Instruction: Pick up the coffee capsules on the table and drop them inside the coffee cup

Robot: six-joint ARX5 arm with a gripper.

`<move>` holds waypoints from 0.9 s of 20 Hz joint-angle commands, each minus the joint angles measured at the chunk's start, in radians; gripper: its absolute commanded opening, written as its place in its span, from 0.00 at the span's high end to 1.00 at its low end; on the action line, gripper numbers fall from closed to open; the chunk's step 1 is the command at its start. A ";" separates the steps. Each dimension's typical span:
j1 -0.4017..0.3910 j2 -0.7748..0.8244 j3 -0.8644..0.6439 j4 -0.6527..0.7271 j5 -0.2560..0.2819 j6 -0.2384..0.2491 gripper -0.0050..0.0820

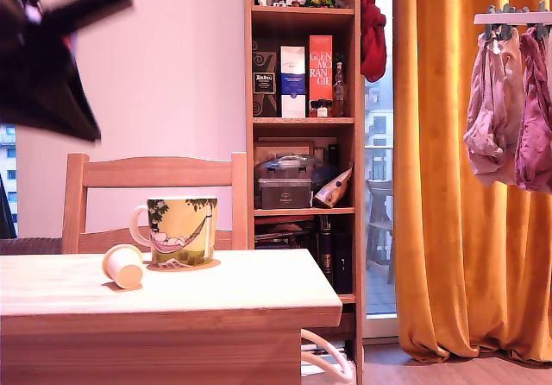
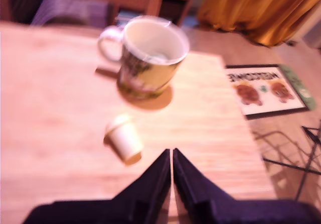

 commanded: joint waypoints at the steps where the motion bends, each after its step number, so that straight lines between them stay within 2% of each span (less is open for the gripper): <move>1: -0.010 0.044 -0.008 0.013 -0.015 -0.025 0.97; 2: -0.014 0.066 -0.008 0.013 -0.026 -0.050 0.97; 3: -0.017 0.085 -0.008 0.016 -0.041 -0.096 0.97; 5: -0.018 0.108 -0.007 0.035 -0.045 -0.109 0.97; 8: -0.018 0.110 -0.007 0.068 -0.041 -0.110 0.97; 14: -0.017 0.110 -0.007 0.138 0.004 -0.110 0.95; 15: -0.017 0.110 -0.007 0.141 0.013 -0.110 0.89; 16: -0.018 0.110 -0.007 0.144 0.023 -0.110 0.73; 17: -0.018 0.110 -0.007 0.145 0.025 -0.108 0.51; 18: -0.018 0.110 -0.007 0.145 0.025 -0.106 0.37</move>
